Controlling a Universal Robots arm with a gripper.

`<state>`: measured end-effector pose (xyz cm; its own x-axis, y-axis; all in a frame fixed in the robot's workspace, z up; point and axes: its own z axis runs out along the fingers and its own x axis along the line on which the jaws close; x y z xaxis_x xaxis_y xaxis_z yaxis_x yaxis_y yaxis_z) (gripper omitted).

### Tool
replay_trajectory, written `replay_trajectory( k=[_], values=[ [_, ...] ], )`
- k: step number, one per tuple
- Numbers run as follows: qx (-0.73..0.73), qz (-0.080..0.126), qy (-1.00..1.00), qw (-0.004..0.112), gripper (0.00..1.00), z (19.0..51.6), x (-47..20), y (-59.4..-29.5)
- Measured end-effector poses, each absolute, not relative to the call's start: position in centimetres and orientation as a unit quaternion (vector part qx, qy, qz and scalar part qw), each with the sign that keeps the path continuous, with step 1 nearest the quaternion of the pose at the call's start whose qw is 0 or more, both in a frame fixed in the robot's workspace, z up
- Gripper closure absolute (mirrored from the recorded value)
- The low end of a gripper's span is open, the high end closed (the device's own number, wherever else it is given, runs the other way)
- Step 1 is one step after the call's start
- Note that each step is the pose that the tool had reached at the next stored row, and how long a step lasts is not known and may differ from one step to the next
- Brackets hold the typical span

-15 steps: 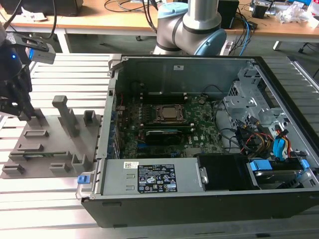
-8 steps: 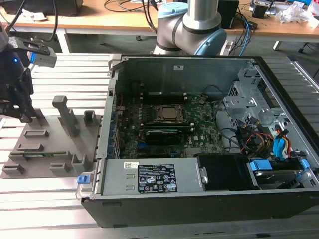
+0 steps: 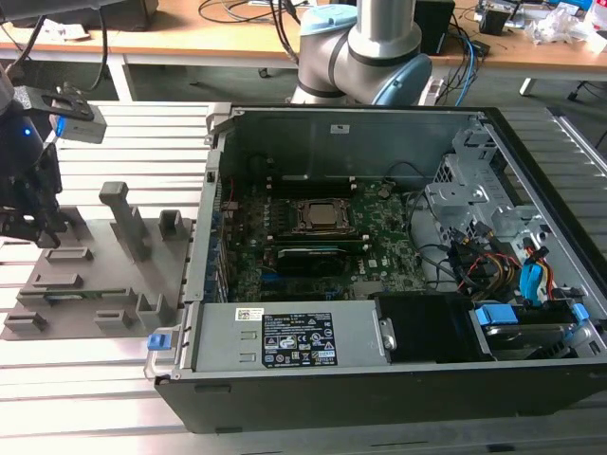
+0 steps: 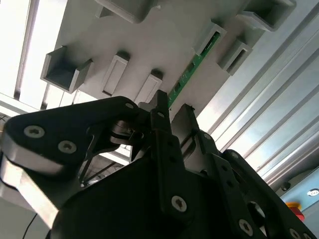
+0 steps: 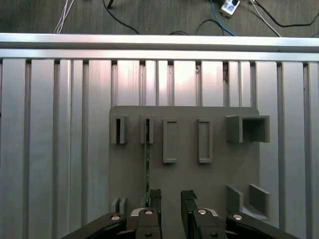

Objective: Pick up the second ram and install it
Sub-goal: 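Pick up the second ram and move it above second insertion slot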

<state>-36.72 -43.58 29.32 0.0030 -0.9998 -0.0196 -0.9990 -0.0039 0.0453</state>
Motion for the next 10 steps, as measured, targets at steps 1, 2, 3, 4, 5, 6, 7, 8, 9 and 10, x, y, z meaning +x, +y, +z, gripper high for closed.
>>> replay_trajectory(
  k=[1, 2, 3, 4, 5, 6, 7, 8, 9, 10],
  values=[
    [0.708, -0.023, -0.706, 0.009, 0.70, 29.1, -36.7, -43.6],
    [0.708, -0.023, -0.706, 0.009, 0.70, 29.0, -36.7, -43.7],
    [0.708, -0.023, -0.706, 0.009, 0.70, 29.0, -36.7, -43.7],
    [0.708, -0.023, -0.706, 0.009, 0.70, 28.9, -36.7, -43.8],
    [0.708, -0.023, -0.706, 0.009, 0.70, 28.7, -36.7, -43.9],
    [0.708, -0.023, -0.706, 0.009, 0.70, 28.7, -36.7, -44.0],
    [0.708, -0.023, -0.706, 0.009, 0.70, 28.6, -36.7, -44.2],
    [0.708, -0.023, -0.706, 0.009, 0.70, 28.4, -36.7, -44.5],
    [0.708, -0.023, -0.706, 0.009, 0.70, 28.2, -36.7, -44.8],
    [0.708, -0.023, -0.706, 0.009, 0.70, 28.1, -36.7, -44.8]
  ],
)
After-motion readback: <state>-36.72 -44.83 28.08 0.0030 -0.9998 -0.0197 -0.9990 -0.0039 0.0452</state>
